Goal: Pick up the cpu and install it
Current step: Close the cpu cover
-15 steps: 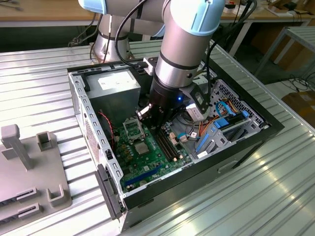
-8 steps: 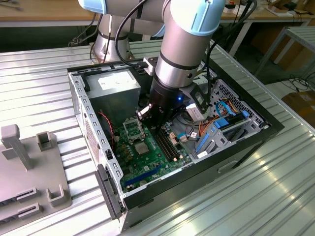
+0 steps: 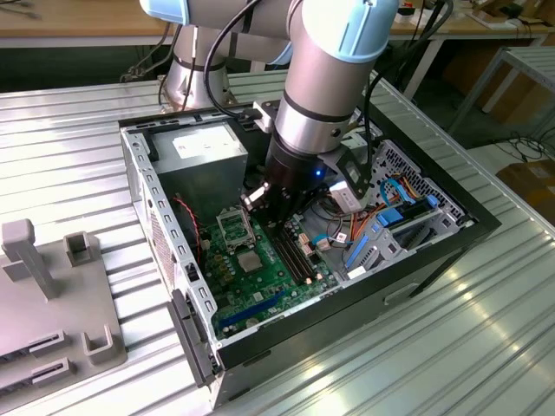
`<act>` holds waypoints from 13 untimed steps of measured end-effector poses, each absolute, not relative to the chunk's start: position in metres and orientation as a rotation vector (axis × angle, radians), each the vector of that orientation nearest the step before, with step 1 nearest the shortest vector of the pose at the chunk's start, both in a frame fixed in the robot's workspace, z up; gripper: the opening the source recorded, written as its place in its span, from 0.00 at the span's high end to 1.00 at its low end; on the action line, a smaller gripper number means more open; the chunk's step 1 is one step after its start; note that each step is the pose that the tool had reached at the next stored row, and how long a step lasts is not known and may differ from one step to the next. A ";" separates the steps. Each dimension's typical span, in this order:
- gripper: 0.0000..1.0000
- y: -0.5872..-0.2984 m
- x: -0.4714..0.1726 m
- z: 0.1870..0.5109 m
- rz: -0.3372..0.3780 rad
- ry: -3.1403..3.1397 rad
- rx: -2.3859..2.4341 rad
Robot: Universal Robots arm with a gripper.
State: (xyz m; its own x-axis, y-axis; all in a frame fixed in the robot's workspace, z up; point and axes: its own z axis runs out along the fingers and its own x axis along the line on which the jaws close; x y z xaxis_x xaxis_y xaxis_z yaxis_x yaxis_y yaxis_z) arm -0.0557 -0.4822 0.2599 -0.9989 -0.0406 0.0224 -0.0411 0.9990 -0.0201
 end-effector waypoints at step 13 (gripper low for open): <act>0.89 -0.481 -0.053 0.260 0.032 -3.119 0.070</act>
